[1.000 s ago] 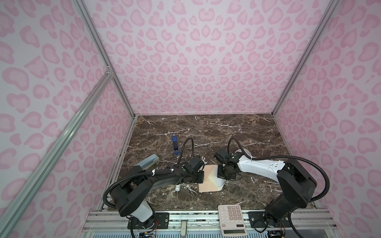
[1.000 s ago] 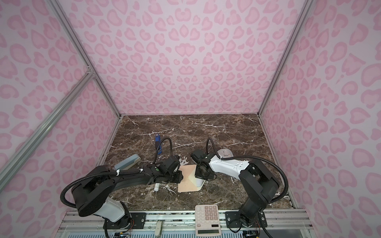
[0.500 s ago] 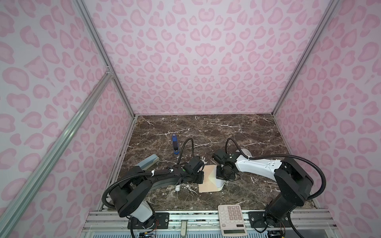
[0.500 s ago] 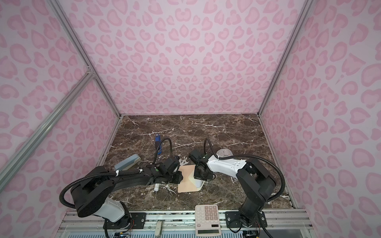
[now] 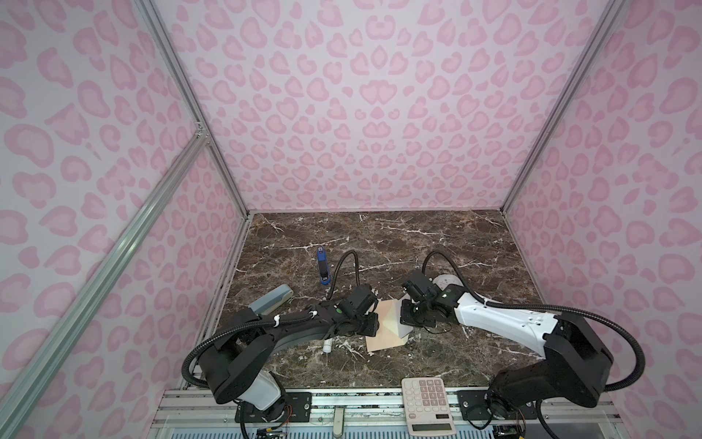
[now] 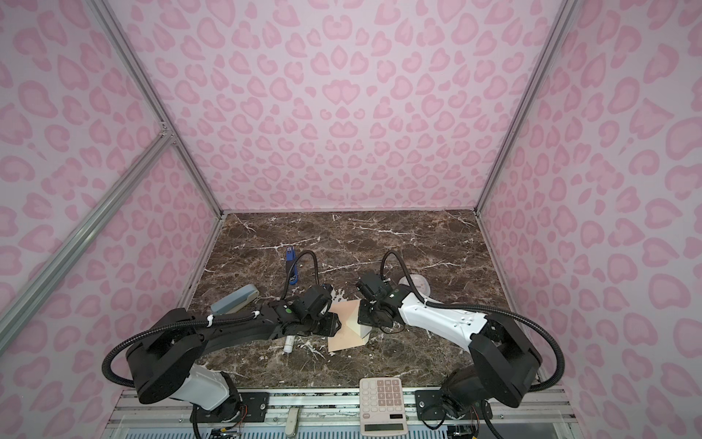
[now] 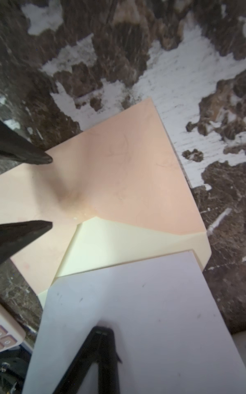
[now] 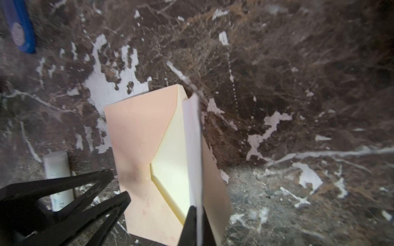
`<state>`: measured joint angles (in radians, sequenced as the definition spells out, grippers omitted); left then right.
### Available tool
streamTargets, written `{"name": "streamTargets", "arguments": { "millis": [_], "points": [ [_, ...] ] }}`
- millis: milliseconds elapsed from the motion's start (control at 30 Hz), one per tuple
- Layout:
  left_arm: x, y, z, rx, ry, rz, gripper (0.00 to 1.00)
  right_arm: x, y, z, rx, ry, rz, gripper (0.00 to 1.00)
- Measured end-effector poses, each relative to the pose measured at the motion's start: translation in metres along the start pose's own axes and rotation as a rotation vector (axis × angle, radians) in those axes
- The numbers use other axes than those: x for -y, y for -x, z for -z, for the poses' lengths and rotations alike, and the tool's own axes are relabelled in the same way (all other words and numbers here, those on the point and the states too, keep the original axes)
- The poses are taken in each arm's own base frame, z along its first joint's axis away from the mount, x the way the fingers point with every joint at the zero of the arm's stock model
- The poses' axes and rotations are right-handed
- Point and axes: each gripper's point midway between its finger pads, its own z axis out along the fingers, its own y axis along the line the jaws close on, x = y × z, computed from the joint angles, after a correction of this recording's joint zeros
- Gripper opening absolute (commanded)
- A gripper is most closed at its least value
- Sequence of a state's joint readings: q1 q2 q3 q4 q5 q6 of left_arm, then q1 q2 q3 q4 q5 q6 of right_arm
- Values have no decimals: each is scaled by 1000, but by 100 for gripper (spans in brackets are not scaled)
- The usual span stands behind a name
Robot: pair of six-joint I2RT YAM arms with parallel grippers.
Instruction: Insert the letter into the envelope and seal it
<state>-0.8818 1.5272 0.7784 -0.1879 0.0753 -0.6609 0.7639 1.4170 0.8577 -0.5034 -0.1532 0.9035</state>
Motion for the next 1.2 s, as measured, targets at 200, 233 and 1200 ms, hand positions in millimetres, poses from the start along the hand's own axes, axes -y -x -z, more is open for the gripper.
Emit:
{"name": "streamTargets", "arguments": {
  "millis": [200, 233, 1200],
  "points": [
    [18, 18, 10, 38, -49, -10, 60, 2, 16, 30, 117, 157, -33, 0],
    [22, 21, 13, 46, -62, -13, 61, 3, 19, 35, 136, 182, -36, 0],
    [112, 91, 77, 259, -693, 37, 52, -36, 28, 110, 320, 734, -4, 0]
  ]
}}
